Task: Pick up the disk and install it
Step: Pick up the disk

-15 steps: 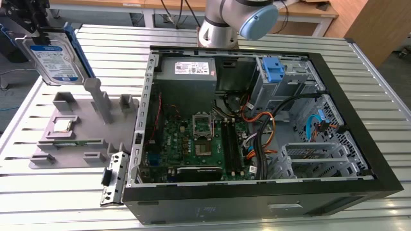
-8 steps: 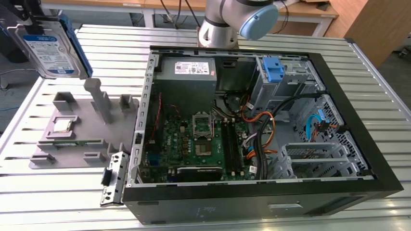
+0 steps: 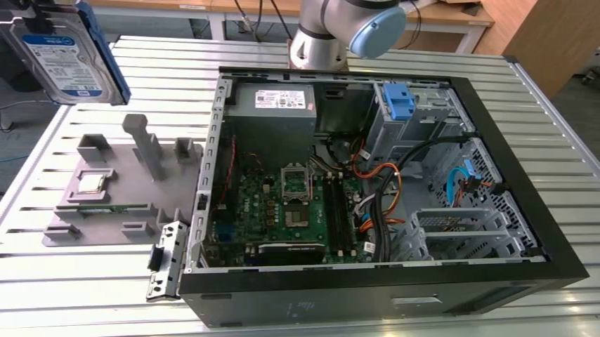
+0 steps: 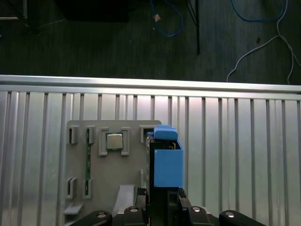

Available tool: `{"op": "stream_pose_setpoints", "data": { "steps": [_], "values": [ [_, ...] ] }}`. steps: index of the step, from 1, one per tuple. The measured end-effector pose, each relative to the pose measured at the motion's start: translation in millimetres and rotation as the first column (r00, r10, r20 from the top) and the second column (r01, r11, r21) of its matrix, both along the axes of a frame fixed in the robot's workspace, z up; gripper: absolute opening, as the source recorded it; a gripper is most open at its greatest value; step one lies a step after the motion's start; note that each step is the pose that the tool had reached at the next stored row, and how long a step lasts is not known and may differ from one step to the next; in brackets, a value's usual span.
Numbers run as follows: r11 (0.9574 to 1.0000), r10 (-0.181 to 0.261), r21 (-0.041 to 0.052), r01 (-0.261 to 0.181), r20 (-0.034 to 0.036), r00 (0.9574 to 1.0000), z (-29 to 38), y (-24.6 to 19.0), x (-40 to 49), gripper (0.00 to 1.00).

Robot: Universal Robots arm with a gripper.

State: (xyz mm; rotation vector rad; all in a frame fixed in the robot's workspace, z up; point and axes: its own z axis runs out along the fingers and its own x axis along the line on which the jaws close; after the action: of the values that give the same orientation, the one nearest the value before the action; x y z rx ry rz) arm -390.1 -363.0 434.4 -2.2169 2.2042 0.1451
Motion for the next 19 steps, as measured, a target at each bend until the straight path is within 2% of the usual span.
{"op": "stream_pose_setpoints", "data": {
  "steps": [3, 19],
  "values": [
    [1.0, 0.0, 0.0, 0.0, 0.0, 1.0, 5.3, 0.0, 0.0, 0.35],
    [1.0, 0.0, -0.0002, 0.0, -0.0003, 1.0, 7.1, 0.0, 0.0, 0.35]
  ]
}}
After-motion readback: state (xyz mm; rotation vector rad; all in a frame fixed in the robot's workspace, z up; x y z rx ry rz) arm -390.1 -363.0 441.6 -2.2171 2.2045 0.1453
